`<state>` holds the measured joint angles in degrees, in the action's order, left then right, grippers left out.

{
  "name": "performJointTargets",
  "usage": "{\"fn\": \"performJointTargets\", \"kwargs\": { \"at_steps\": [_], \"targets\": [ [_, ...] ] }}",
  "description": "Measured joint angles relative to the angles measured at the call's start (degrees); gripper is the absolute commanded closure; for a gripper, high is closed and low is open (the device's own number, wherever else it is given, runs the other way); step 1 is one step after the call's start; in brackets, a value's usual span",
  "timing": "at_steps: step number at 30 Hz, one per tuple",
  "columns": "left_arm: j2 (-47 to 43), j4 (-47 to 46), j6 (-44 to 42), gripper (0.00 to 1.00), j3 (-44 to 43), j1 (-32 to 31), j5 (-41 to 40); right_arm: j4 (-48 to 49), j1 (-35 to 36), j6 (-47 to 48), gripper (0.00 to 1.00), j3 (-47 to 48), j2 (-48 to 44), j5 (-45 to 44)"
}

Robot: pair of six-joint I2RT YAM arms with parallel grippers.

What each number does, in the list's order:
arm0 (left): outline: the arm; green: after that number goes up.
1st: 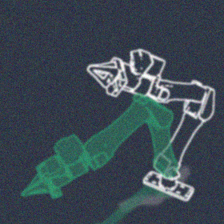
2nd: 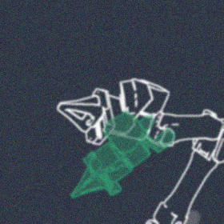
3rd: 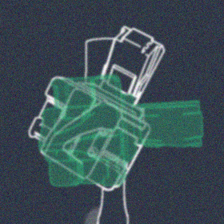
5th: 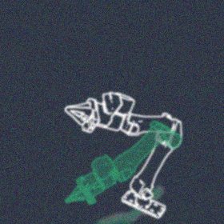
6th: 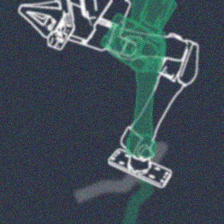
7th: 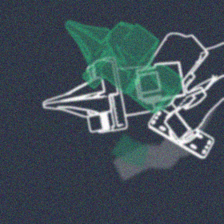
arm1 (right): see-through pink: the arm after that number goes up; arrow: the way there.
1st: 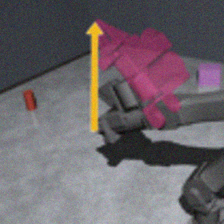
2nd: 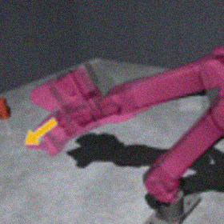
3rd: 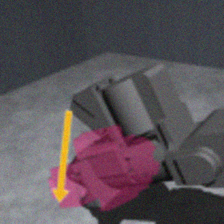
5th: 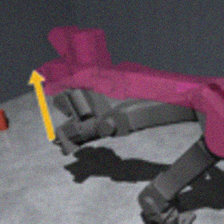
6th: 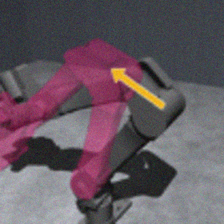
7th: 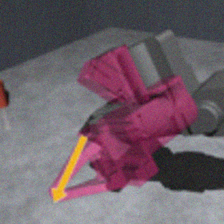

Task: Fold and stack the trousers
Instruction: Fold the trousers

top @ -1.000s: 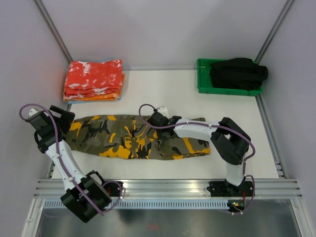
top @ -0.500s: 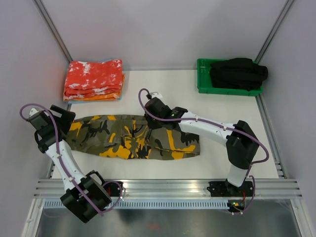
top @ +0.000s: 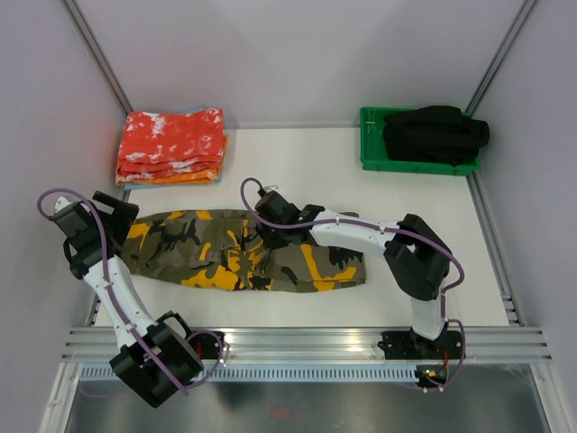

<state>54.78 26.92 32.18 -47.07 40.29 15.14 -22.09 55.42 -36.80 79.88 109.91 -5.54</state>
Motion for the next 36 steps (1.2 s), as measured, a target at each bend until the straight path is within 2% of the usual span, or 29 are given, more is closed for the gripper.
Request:
{"fn": "performJointTargets", "kwargs": {
  "at_steps": [9,12,13,14,15,17,19,22,26,28,31,34,36],
  "targets": [
    [0.00,-0.02,0.00,0.02,0.00,-0.31,0.00,1.44,0.31,-0.15,0.99,3.06,5.49,1.55],
    [0.00,-0.02,0.00,0.02,0.00,-0.33,0.00,1.40,0.28,-0.39,0.69,3.63,6.38,1.73],
    [0.00,-0.02,0.00,0.02,0.00,-0.33,0.00,1.29,0.31,-0.37,0.51,3.76,6.47,1.81],
    [0.00,-0.02,0.00,0.02,0.00,-0.35,0.00,1.05,0.31,-0.59,0.41,4.02,6.45,1.88],
    [0.00,-0.04,0.00,0.02,0.00,-0.46,0.00,0.66,0.33,-0.44,0.24,4.52,6.43,1.84],
    [0.00,-0.09,0.00,0.02,0.00,-0.59,0.04,-0.24,0.37,0.26,0.08,5.79,6.23,1.53],
    [0.00,-0.33,0.04,0.02,0.11,-0.81,0.26,-2.05,0.31,1.51,0.02,7.19,5.27,1.07],
    [0.00,-0.46,0.17,0.02,0.26,-1.11,0.68,-4.13,-0.33,2.78,0.02,8.79,1.86,0.98],
    [0.00,-0.46,0.17,0.02,0.26,-2.51,1.31,-4.26,-4.79,3.26,0.02,5.64,-9.18,1.05],
    [-0.02,-0.44,0.15,0.02,0.26,-3.89,1.60,-3.45,-9.31,3.15,0.02,0.02,-16.74,0.92],
    [-0.02,-0.37,0.11,0.02,0.20,-6.19,1.99,-1.97,-20.17,2.49,0.02,-13.49,-30.32,-0.31],
    [-0.02,-0.13,0.00,0.02,-0.17,-8.13,2.89,-2.01,-28.39,1.81,0.02,-25.03,-37.48,-1.01],
    [-0.02,0.24,-0.22,0.02,-0.83,-9.42,3.45,-1.53,-31.30,1.16,0.02,-33.05,-40.13,-0.63]
  ]
}}
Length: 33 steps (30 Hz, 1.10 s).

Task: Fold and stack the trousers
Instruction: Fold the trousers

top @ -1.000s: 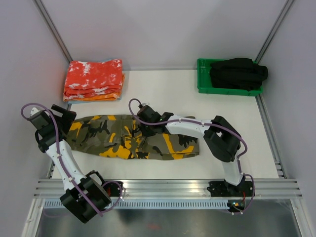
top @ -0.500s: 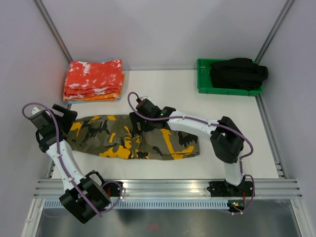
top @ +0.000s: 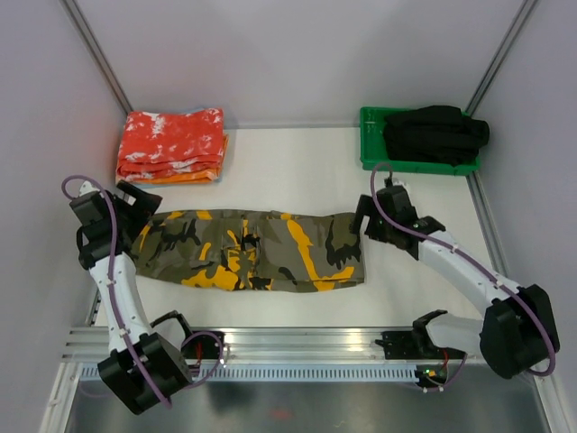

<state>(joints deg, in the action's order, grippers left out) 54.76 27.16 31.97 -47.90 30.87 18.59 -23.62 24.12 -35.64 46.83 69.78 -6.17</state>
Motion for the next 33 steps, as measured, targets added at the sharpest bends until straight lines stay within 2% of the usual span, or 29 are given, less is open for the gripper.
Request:
{"fn": "performJointTargets", "kwargs": {
  "at_steps": [5,13,16,17,19,20,21,22,29,31,33],
  "targets": [
    [0.00,0.22,-0.74,0.02,-1.60,-2.56,1.53,1.20,-1.53,-1.44,0.03,-11.41,-0.48,1.46],
    [-0.02,1.49,-1.84,0.02,-1.66,-4.52,2.51,11.15,-1.62,-2.27,0.18,-12.87,6.58,4.90],
    [-0.04,1.75,-2.03,0.02,-1.66,-4.68,2.54,13.81,-1.66,-2.32,0.34,-12.83,8.11,6.34],
    [-0.04,1.84,-2.05,0.02,-1.66,-4.74,2.54,14.34,-1.70,-2.36,0.48,-12.83,8.57,6.54],
    [-0.04,1.99,-2.08,0.02,-1.66,-4.76,2.54,14.86,-1.70,-2.19,0.63,-12.83,8.94,6.73],
    [-0.04,2.01,-2.08,0.02,-1.66,-4.76,2.54,14.95,-1.75,-2.25,0.78,-12.83,9.03,6.84],
    [-0.04,2.01,-2.08,0.02,-1.66,-4.76,2.54,14.99,-1.75,-2.21,0.86,-12.83,9.05,6.82],
    [-0.04,2.03,-2.08,0.02,-1.66,-4.81,2.56,15.02,-1.75,-2.10,1.00,-12.83,9.03,6.82],
    [-0.04,3.48,-2.27,0.01,-2.60,-6.84,2.89,13.16,-2.78,-1.40,1.00,-12.83,6.47,5.88],
    [0.04,4.66,-2.56,0.01,-3.93,-9.38,2.47,12.57,-6.60,-0.59,1.00,-12.83,4.79,8.20],
    [0.04,5.22,-2.89,0.01,-5.44,-13.14,2.25,11.96,-13.84,0.76,1.00,-12.55,3.04,11.23]
  ]
}}
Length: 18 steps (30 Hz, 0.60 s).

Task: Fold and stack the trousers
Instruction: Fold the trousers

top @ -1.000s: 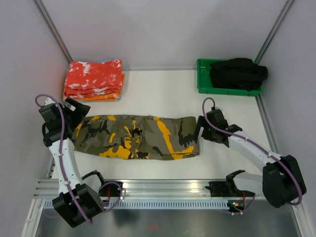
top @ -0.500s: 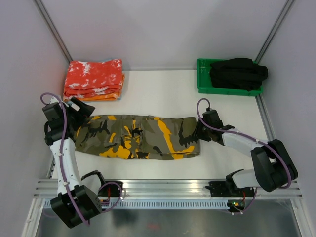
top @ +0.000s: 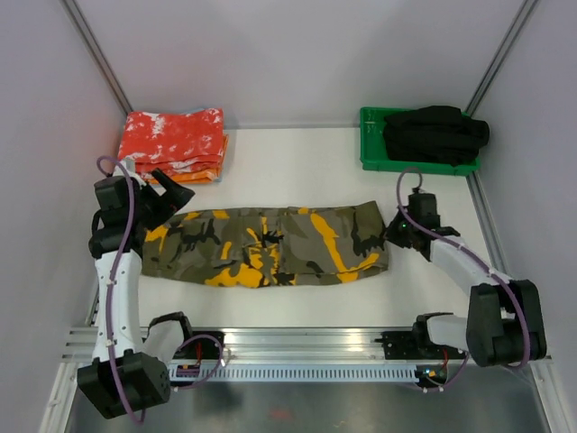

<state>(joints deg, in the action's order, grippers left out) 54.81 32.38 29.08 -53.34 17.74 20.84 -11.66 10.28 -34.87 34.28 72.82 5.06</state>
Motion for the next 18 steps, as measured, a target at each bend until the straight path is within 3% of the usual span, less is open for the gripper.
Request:
{"fn": "performJointTargets", "kwargs": {
  "at_steps": [4,10,14,18],
  "targets": [
    [0.15,0.55,-0.22,0.01,-1.84,-6.67,-1.33,-3.08,-12.72,3.89,1.00,1.88,-2.29,2.19],
    [2.78,1.36,-0.22,0.00,-2.54,-11.93,-3.89,-10.21,-24.72,9.75,1.00,7.13,-5.38,6.95],
    [3.45,2.73,-0.31,0.00,-4.15,-12.74,-5.81,-12.24,-26.93,11.78,1.00,11.28,-5.81,10.12],
    [3.52,4.48,-0.48,0.00,-6.80,-12.70,-9.16,-13.42,-21.09,11.74,1.00,15.34,-6.84,12.63]
  ]
}}
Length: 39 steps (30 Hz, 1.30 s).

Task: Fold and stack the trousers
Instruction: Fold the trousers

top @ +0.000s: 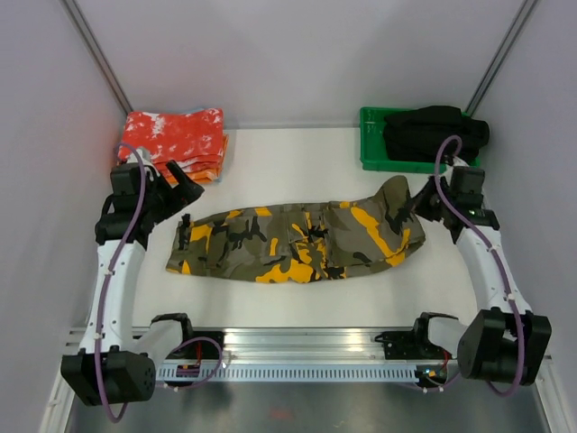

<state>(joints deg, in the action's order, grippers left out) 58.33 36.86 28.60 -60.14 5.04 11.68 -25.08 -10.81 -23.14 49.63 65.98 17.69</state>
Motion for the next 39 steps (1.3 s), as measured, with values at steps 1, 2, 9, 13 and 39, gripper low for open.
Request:
{"fn": "performJointTargets", "kwargs": {
  "at_steps": [1,2,9,13,39],
  "targets": [
    [0.20,0.66,0.00,0.00,-0.72,0.00,-0.83,-0.31,3.15,0.00,1.00,1.51,0.04,-0.15],
    [0.48,1.18,0.02,0.00,-1.38,0.02,-1.42,-0.87,7.32,-0.22,1.00,3.43,0.48,-0.96],
    [0.85,6.19,0.61,0.00,-5.31,1.57,-11.13,1.29,35.28,-6.32,1.00,16.13,9.31,-5.68],
    [-1.03,7.23,2.27,0.00,-3.65,10.54,-14.82,3.02,48.46,-10.29,1.00,23.54,18.99,-9.31],
    [1.42,8.94,13.18,0.00,5.42,37.00,-10.19,10.34,73.07,-23.82,1.00,74.47,76.91,-14.03]
  ]
}}
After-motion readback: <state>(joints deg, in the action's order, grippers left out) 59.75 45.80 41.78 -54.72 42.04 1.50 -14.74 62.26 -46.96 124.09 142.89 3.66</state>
